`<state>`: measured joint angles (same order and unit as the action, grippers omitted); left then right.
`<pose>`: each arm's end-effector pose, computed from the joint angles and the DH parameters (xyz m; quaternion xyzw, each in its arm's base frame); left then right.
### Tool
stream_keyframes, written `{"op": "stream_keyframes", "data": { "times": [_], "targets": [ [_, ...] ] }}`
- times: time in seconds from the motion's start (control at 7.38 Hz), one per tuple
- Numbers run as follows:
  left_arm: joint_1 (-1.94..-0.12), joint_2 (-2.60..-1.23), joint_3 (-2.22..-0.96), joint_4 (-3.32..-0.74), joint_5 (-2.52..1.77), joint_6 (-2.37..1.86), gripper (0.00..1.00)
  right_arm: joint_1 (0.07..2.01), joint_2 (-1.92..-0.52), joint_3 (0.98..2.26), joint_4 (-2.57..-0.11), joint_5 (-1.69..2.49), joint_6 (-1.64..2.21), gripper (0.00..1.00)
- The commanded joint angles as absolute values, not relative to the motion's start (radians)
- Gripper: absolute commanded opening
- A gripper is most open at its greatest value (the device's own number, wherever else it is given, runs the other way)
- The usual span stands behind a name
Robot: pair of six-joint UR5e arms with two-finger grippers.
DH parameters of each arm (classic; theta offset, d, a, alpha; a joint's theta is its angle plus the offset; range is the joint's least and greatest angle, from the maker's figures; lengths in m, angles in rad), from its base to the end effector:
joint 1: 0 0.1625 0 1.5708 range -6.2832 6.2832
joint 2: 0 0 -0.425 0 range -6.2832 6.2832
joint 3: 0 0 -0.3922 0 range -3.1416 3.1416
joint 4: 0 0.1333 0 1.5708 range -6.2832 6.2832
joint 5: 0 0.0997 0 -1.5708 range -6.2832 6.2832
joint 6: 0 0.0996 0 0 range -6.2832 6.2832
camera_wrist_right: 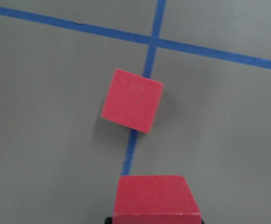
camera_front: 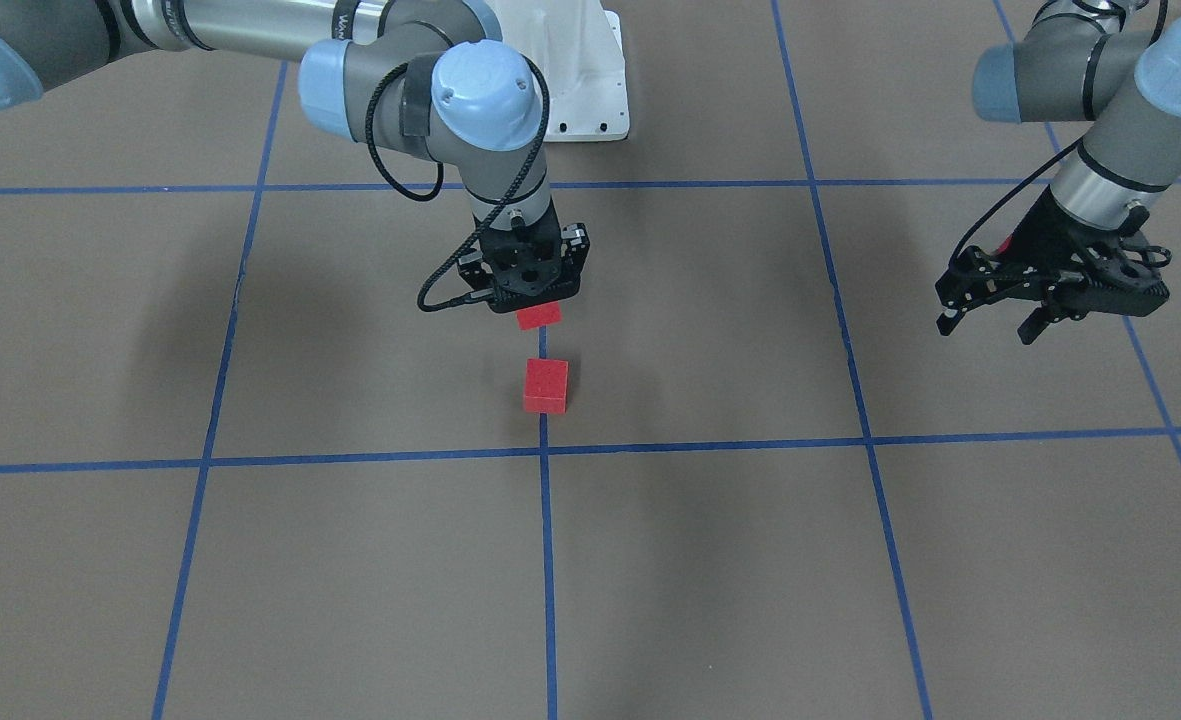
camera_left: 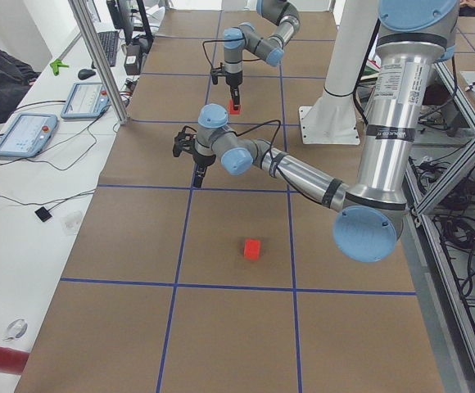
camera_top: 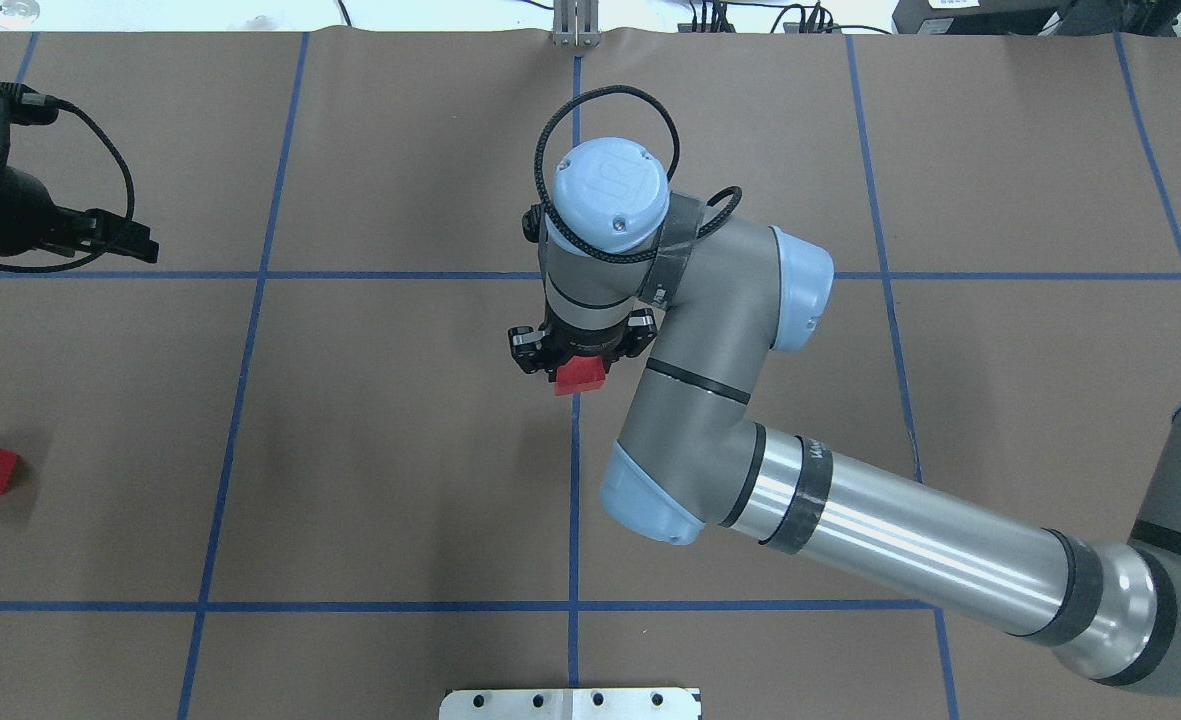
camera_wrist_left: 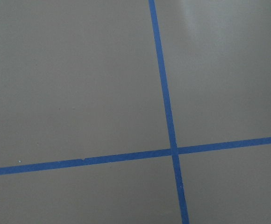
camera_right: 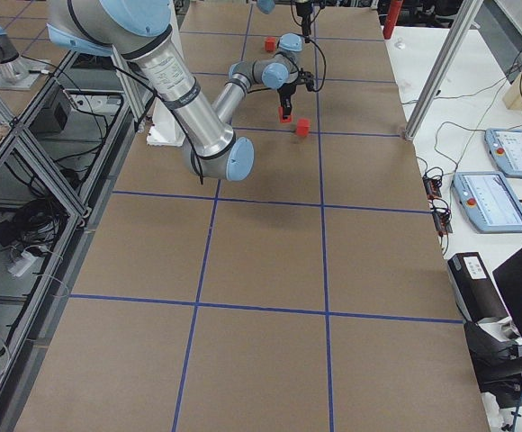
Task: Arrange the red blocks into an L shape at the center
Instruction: 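Lower the cube against the center cube's side nearer the robot and release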
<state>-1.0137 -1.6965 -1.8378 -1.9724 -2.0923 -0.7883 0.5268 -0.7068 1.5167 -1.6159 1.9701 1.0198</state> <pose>0.2182 -0.5086 0.4235 0.1442 0.4188 -0.0037 0.8965 -0.5827 -0.4483 0.1516 0.0298 -0.4083 -0.0850 0.9084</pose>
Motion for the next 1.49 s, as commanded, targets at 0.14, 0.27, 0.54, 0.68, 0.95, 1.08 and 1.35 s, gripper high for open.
{"op": "stream_keyframes", "data": {
  "times": [0.14, 0.27, 0.54, 0.68, 0.95, 1.08, 1.35],
  "targets": [
    [-1.017, -1.690, -1.839, -1.973, -2.092, -0.788, 1.00, 0.506, -0.660, 1.447, -1.612, 1.962, 1.070, 0.00],
    [-1.017, -1.692, -1.841, -1.973, -2.092, -0.788, 1.00, 0.506, -0.649, 1.407, -1.602, 1.944, 1.107, 0.00],
    [-1.020, -1.692, -1.839, -1.973, -2.092, -0.788, 1.00, 0.508, -0.652, 1.353, -1.534, 1.927, 1.117, 0.00],
    [-1.025, -1.692, -1.838, -1.973, -2.092, -0.788, 1.00, 0.511, -0.652, 1.348, -1.532, 1.911, 1.118, 0.00],
    [-1.026, -1.692, -1.838, -1.973, -2.092, -0.788, 1.00, 0.515, -0.652, 1.338, -1.532, 1.904, 1.117, 0.00],
    [-1.026, -1.692, -1.838, -1.973, -2.092, -0.788, 1.00, 0.517, -0.652, 1.333, -1.531, 1.892, 1.117, 0.00],
    [-1.026, -1.692, -1.839, -1.973, -2.092, -0.788, 1.00, 0.520, -0.652, 1.325, -1.511, 1.872, 1.115, 0.00]
  ]
}}
